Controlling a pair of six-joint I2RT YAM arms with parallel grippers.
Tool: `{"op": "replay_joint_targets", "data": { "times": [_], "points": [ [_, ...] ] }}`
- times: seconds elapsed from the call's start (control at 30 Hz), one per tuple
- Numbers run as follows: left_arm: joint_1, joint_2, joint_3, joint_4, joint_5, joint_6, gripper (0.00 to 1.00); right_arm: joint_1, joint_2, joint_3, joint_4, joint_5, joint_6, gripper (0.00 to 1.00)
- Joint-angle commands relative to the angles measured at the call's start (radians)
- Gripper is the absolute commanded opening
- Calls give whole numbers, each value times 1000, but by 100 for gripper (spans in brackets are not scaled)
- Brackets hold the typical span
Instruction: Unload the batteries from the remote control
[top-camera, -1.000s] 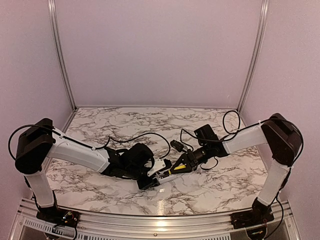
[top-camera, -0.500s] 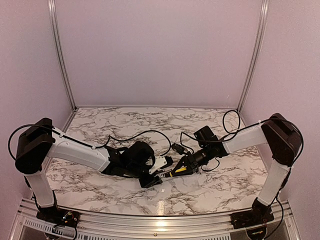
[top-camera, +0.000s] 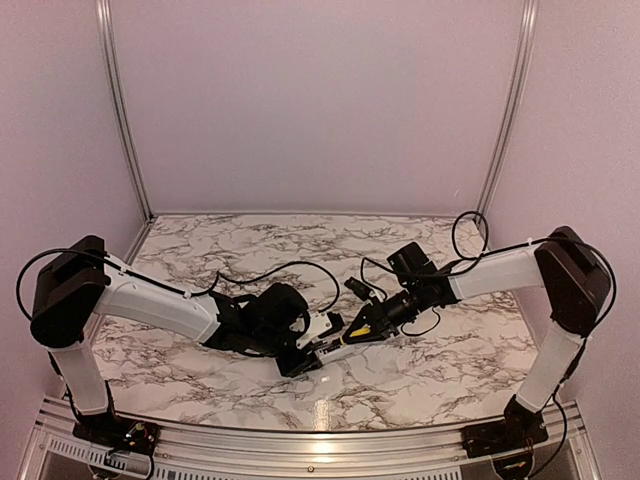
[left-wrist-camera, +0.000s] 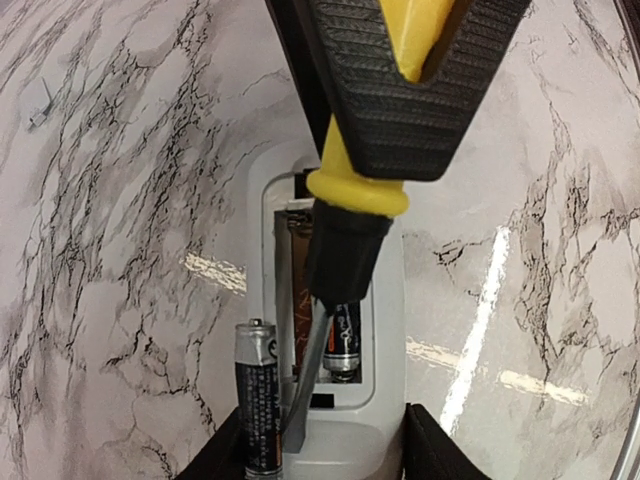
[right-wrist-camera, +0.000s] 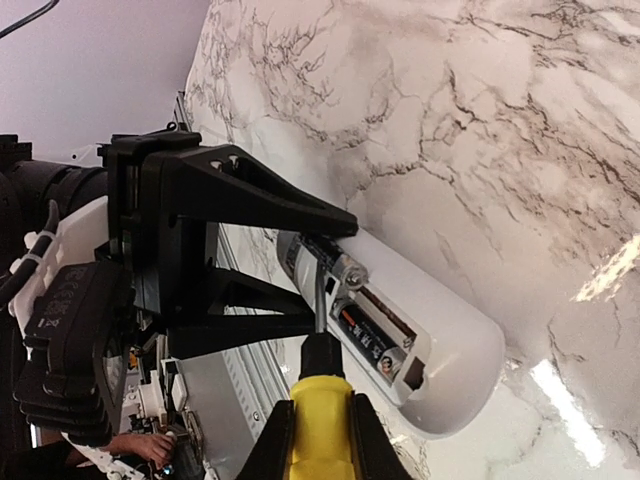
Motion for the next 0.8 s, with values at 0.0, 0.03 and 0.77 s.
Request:
{"op": "replay_joint_targets", "data": {
  "times": [0.0,0.03,0.77],
  "points": [
    [-3,-33,-6,14,7,-21,0,-7,-18,57,-92,152,-11,0],
    [-3,-33,-7,16,9,-24,0,-7,-18,65,-104,163,-17,0],
    [-3,-34,-17,-31,-78,-87,0,-15,-157,170,-253,311,-17,0]
  ]
}}
